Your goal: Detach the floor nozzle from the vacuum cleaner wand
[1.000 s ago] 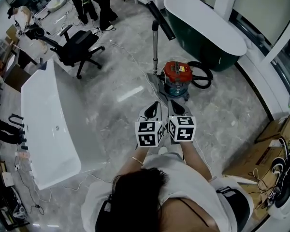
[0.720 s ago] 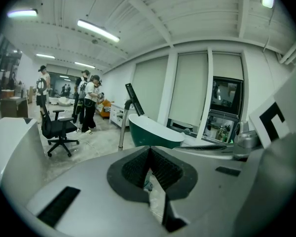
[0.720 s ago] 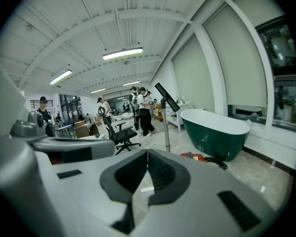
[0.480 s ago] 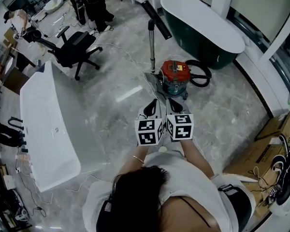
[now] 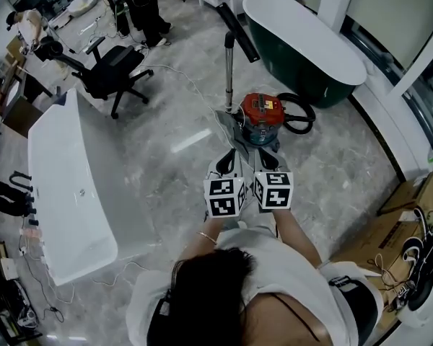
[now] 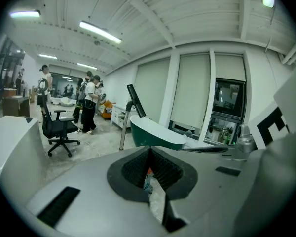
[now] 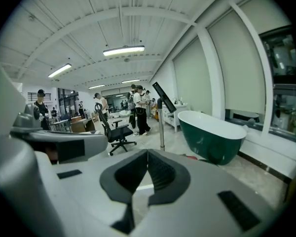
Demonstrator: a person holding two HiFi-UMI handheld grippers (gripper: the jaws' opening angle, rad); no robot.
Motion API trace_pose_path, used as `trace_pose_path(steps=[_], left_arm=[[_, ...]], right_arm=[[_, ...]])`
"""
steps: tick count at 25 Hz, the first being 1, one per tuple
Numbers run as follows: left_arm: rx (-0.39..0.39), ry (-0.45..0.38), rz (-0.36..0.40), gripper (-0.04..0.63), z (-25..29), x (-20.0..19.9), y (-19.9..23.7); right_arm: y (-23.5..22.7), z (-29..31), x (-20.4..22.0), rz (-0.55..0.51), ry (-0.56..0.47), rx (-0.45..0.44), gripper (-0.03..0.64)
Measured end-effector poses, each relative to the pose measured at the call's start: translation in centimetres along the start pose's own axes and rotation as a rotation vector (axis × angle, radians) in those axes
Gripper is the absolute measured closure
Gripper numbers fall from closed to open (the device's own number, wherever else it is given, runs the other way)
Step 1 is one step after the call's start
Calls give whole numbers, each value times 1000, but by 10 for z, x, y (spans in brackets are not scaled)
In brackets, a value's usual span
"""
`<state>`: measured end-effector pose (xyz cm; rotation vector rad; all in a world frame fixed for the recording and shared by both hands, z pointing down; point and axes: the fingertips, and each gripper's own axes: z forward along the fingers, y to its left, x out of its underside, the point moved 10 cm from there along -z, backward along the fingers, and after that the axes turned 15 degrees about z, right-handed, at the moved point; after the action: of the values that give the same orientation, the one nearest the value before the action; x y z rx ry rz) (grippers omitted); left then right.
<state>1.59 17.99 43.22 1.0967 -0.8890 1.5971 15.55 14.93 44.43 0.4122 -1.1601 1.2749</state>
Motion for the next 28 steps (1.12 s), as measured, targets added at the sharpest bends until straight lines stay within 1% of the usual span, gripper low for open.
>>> trace_pose_path(steps=[6, 12, 19, 28], left_arm=[[-8, 13, -4, 591, 5, 3, 7], [-6, 17, -15, 591, 11, 6, 17], [3, 28, 1, 591, 22, 6, 33], [26, 71, 6, 591, 50, 6, 47]], right_arm=[[3, 7, -2, -22, 7, 2, 601], [6, 14, 0, -17, 18, 18, 601], [13, 31, -1, -15, 32, 30, 601], [17, 61, -13, -14, 32, 43, 601]])
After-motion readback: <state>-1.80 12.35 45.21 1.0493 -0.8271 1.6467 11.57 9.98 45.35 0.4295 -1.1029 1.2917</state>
